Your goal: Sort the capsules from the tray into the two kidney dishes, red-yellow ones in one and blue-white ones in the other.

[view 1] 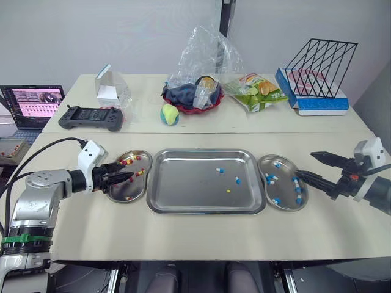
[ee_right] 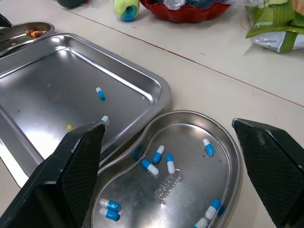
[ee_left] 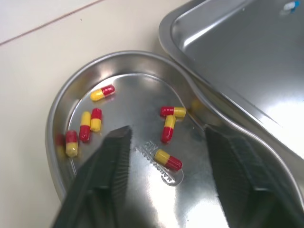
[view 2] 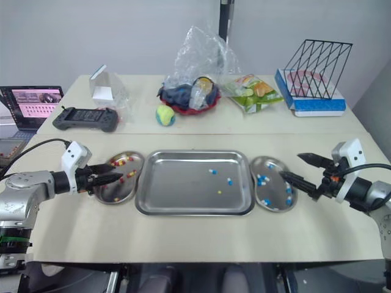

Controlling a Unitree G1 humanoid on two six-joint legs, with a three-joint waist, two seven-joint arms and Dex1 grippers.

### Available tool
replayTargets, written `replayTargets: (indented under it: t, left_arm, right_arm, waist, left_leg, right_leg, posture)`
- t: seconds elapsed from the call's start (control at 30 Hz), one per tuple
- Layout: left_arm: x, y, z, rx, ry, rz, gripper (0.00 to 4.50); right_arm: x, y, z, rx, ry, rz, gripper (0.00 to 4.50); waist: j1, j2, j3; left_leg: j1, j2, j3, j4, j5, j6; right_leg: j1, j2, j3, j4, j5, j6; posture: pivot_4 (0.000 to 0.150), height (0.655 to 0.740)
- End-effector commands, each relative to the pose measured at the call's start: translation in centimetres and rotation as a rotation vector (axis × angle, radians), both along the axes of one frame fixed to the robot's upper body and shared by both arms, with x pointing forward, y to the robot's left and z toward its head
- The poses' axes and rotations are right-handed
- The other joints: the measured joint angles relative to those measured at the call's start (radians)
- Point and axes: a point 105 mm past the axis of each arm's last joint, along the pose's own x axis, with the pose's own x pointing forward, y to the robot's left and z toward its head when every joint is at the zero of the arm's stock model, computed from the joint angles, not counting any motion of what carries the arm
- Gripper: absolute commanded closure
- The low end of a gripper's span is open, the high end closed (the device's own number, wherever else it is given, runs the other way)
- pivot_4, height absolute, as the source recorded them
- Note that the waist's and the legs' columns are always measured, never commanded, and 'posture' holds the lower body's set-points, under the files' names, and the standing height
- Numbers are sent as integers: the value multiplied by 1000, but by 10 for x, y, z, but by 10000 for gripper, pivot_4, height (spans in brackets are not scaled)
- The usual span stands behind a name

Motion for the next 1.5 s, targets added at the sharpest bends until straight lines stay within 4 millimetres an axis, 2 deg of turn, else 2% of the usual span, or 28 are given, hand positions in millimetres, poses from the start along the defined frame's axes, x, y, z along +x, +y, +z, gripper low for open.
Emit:
replayTargets:
  t: [0.03,0.07,0.1,0.2,0.3,0.4,0.57,0.7,0.97,1.3,1.5]
  left_arm:
    - [1,16,29,-9,-100,28,4763]
    - [-1,19,36,-33,-131,27,1221]
    - [-2,22,45,-78,-167,32,536]
    - [-7,33,61,-150,-245,43,536]
    - [-15,62,69,-141,-290,118,536]
    - [-24,82,63,-104,-269,150,536]
    - [-33,98,60,-110,-262,174,536]
    - [-39,116,55,-81,-323,278,536]
    - [-42,112,49,-81,-326,271,536]
    - [-44,113,56,-67,-323,249,536]
    - [-46,104,57,-77,-308,180,536]
  right_arm:
    - [2,-8,16,19,-79,-25,0]
    - [2,-12,15,25,-79,-39,0]
    - [1,-17,13,30,-79,-55,0]
    - [2,-28,11,39,-83,-89,0]
    - [4,-37,4,65,-95,-120,0]
    - [5,-43,-5,68,-91,-142,0]
    - [7,-51,-9,79,-98,-172,0]
    - [14,-58,-13,68,-99,-203,0]
    - [20,-55,-12,62,-107,-193,0]
    - [21,-51,-9,46,-109,-175,0]
    - [22,-45,-3,37,-120,-158,0]
  waist:
    - [-1,0,0]
    - [-1,0,0]
    - [-1,0,0]
    - [-2,0,0]
    - [-2,0,0]
    - [-6,0,0]
    - [-4,1,0]
    - [-6,1,0]
    - [-5,1,0]
    - [-6,1,0]
    - [-6,1,0]
  left_leg:
    - [0,0,0,0,0,0]
    - [0,0,0,0,0,0]
    - [0,0,0,0,0,0]
    - [0,0,0,0,0,0]
    - [0,0,0,0,0,0]
    - [0,0,0,-1,0,0]
    - [1,0,1,-1,0,0]
    - [1,0,1,-1,0,0]
    - [1,1,1,-2,0,0]
    - [1,1,1,-2,0,0]
    - [1,1,1,-2,0,0]
  right_leg:
    - [0,0,0,0,0,0]
    - [0,0,0,0,0,0]
    - [0,0,0,0,0,0]
    - [0,0,0,0,0,0]
    - [0,0,0,0,0,0]
    - [0,0,0,0,0,0]
    - [0,0,0,0,0,0]
    - [-1,0,0,0,0,0]
    - [-1,0,0,0,0,0]
    - [-1,0,0,0,0,0]
    - [-1,0,0,0,0,0]
  posture:
    - [1500,7400]
    - [1500,7400]
    - [1500,7400]
    - [1500,7400]
    - [1500,7400]
    - [1500,7400]
    - [1500,7400]
    - [1500,7400]
    - [1500,7400]
    - [1500,7400]
    - [1500,7400]
